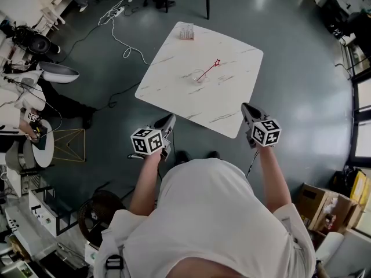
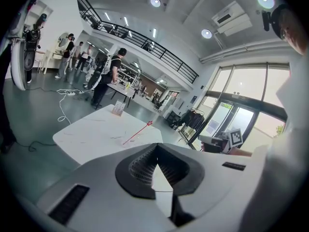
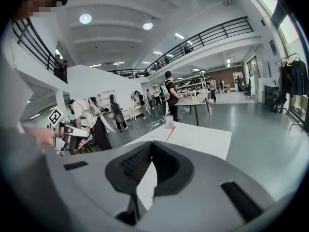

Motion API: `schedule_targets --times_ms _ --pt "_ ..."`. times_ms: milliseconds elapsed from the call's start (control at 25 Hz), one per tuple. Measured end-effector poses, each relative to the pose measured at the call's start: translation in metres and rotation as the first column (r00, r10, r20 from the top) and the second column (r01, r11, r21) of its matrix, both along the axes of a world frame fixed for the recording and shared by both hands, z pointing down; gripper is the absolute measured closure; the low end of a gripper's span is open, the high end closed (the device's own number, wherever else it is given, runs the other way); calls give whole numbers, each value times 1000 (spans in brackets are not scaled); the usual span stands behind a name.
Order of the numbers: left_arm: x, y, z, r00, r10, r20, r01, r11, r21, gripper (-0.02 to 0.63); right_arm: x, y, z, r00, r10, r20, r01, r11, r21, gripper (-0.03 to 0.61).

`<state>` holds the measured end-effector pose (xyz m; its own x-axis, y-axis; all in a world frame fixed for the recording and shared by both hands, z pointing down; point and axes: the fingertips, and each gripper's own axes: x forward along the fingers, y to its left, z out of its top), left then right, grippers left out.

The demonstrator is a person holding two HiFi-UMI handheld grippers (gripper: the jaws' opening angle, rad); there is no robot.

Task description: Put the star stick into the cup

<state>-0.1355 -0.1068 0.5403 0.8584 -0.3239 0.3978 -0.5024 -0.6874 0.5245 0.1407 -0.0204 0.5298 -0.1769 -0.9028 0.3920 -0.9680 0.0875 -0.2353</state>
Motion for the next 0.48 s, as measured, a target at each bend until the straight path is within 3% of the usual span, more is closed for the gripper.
schedule_targets --times_ms 480 --pt "8 -1 -1 1000 -15 0 15 1000 -5 600 6 1 3 1000 -12 -14 11 1000 -8 552"
